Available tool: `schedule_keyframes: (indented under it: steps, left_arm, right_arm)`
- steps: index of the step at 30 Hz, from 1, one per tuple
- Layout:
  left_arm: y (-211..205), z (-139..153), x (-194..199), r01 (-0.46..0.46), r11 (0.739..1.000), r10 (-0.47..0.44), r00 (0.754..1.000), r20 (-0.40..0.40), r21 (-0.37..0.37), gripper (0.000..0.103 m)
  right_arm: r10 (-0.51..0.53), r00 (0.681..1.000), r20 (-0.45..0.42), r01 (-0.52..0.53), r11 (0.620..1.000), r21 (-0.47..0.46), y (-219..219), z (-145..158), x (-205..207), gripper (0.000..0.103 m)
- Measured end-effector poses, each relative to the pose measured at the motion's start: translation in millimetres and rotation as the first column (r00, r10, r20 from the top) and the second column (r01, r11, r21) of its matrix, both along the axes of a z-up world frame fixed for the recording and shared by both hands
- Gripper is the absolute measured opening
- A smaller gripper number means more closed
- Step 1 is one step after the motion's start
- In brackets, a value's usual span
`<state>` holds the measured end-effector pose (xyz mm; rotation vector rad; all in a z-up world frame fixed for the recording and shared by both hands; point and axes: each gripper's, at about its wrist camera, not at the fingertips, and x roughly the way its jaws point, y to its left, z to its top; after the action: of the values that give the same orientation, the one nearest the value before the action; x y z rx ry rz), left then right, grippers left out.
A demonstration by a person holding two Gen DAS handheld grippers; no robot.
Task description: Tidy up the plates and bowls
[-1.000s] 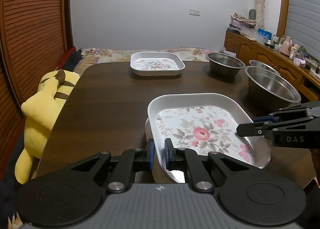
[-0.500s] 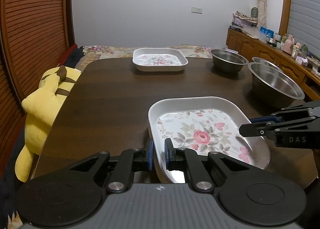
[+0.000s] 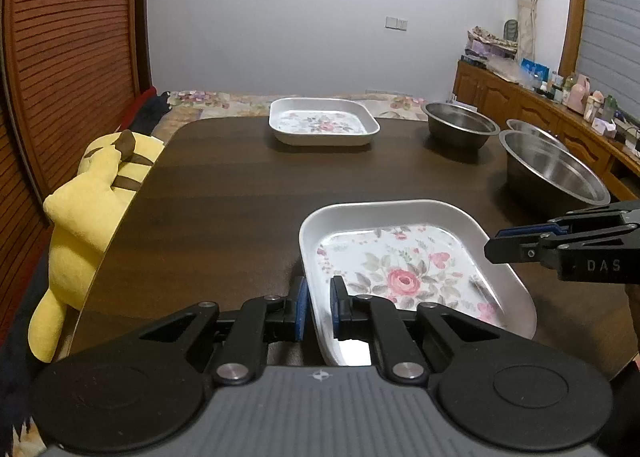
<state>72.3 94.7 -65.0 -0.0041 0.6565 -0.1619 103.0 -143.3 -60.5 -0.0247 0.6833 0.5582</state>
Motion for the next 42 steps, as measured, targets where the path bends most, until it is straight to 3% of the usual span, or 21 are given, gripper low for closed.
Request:
schedule_keyframes:
  steps: [17,33,34,37,42]
  left_arm:
    - [2.0,44.8,31.7,0.023,0.999,-0.028,0.994,0.104,0.044,0.026]
    - [15.1,65.4,110.9,0.032,0.998,-0.038,0.992,0.118,0.052,0.054]
    - [16.3,66.4,117.2,0.032,0.998,-0.038,0.992,0.119,0.051,0.056]
    - [19.4,69.2,134.3,0.036,0.998,-0.042,0.992,0.118,0.049,0.059]
    - [24.2,70.1,164.0,0.052,0.998,-0.057,0.992,0.115,0.042,0.066]
  right_arm:
    - [-0.012,0.994,0.106,0.010,1.000,0.011,-1.5,42.6,24.4,0.020]
    - [-0.003,0.992,0.125,0.002,1.000,0.008,17.4,69.6,90.2,0.021]
    - [-0.002,0.992,0.124,0.001,1.000,0.005,19.3,70.5,95.0,0.023]
    - [-0.004,0.993,0.118,0.003,1.000,0.011,22.9,73.8,108.5,0.043]
    - [-0.014,0.994,0.106,0.015,1.000,-0.005,28.4,77.1,133.1,0.048]
